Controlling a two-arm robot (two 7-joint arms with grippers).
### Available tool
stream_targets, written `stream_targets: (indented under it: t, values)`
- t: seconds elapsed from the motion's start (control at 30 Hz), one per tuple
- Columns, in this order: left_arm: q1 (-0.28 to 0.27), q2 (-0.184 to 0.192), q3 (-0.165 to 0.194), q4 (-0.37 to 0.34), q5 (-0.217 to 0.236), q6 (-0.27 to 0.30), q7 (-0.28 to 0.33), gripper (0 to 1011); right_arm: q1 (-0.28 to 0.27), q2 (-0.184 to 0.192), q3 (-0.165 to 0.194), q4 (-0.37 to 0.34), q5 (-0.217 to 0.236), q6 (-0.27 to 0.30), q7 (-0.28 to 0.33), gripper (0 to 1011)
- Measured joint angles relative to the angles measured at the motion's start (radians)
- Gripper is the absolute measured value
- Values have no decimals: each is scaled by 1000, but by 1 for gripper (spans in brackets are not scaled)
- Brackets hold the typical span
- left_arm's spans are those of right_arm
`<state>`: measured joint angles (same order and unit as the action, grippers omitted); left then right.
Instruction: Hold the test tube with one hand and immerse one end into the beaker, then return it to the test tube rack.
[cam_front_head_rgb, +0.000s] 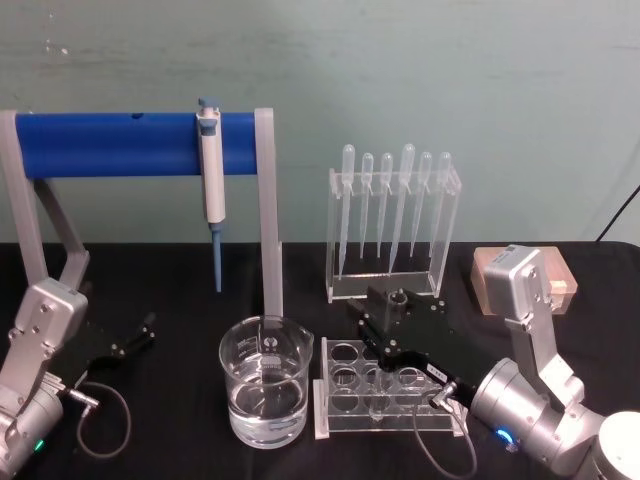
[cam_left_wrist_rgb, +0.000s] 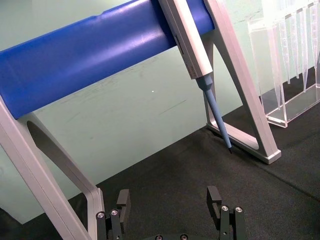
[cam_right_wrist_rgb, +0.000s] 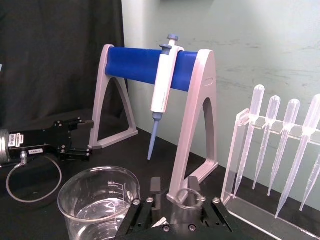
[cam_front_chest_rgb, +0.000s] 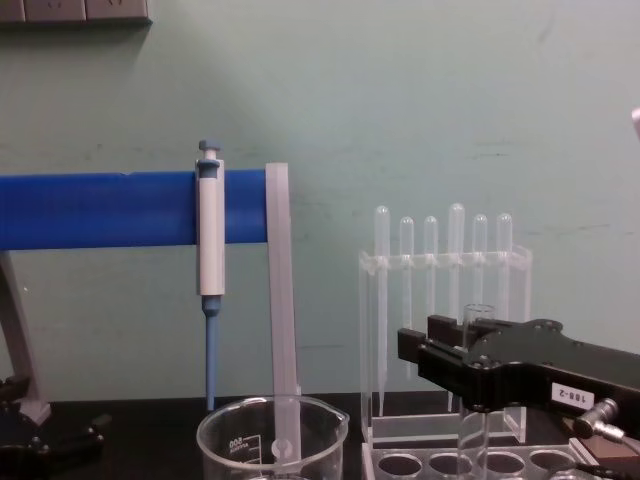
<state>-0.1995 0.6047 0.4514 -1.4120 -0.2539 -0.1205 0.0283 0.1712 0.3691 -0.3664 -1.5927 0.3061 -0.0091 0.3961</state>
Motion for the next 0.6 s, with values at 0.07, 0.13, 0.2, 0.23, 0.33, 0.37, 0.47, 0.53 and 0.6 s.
stream_targets:
  t: [0.07,0.13,0.2,0.23,0.33,0.37,0.47,0.53,0.6]
  values:
    - [0,0,0,0,0,0,0,1000,0,0,1,-3,0,2,0,367]
    - [0,0,0,0,0,0,0,1000,-1,0,3,-7,0,3,-1,451]
    - [0,0,0,0,0,0,0,1000,-2,1,5,-13,0,4,-3,510]
    - [0,0,0,0,0,0,0,1000,-3,2,7,-17,0,5,-4,554]
    - [0,0,0,0,0,0,0,1000,-5,8,18,-44,1,6,-12,656]
    - [0,0,0,0,0,0,0,1000,-6,9,21,-49,1,6,-15,676]
    - [0,0,0,0,0,0,0,1000,-7,17,34,-74,1,8,-21,734]
    - [0,0,0,0,0,0,0,1000,-8,22,45,-91,1,8,-25,809]
    - [0,0,0,0,0,0,0,1000,-8,26,51,-100,0,8,-29,896]
